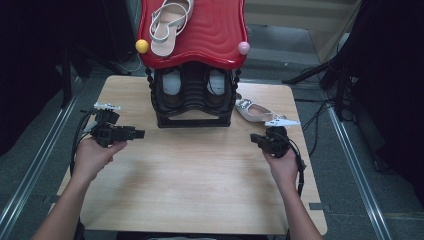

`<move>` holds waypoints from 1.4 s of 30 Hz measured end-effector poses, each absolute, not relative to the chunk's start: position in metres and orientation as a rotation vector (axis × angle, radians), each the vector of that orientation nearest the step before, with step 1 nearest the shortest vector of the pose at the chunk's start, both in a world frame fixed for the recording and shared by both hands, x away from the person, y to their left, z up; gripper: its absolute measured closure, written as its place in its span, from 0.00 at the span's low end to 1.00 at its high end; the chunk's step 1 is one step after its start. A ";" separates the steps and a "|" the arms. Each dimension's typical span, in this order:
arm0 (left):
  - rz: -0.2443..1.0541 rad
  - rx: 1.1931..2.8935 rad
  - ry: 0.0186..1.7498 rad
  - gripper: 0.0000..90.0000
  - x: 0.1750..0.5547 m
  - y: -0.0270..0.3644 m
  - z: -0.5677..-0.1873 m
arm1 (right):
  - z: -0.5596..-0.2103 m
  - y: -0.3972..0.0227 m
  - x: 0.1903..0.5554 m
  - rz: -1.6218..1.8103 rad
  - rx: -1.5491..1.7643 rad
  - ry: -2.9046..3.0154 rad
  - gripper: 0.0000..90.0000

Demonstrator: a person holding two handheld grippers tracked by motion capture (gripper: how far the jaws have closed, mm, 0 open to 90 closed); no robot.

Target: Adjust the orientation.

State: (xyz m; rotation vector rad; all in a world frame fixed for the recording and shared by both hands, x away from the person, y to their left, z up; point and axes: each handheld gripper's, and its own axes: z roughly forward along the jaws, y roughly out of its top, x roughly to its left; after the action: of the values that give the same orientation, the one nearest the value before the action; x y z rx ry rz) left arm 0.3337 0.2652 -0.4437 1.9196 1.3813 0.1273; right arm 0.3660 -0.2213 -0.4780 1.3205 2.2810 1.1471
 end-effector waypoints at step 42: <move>0.149 1.974 1.283 0.53 0.323 0.249 -0.455 | -0.465 -0.327 0.431 0.955 1.547 2.032 1.00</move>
State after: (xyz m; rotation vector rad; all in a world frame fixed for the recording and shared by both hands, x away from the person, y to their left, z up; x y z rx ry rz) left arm 0.3233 0.2488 -0.4545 1.9740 1.2830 0.1492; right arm 0.4307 -0.3269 -0.4653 1.5468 2.0316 0.9547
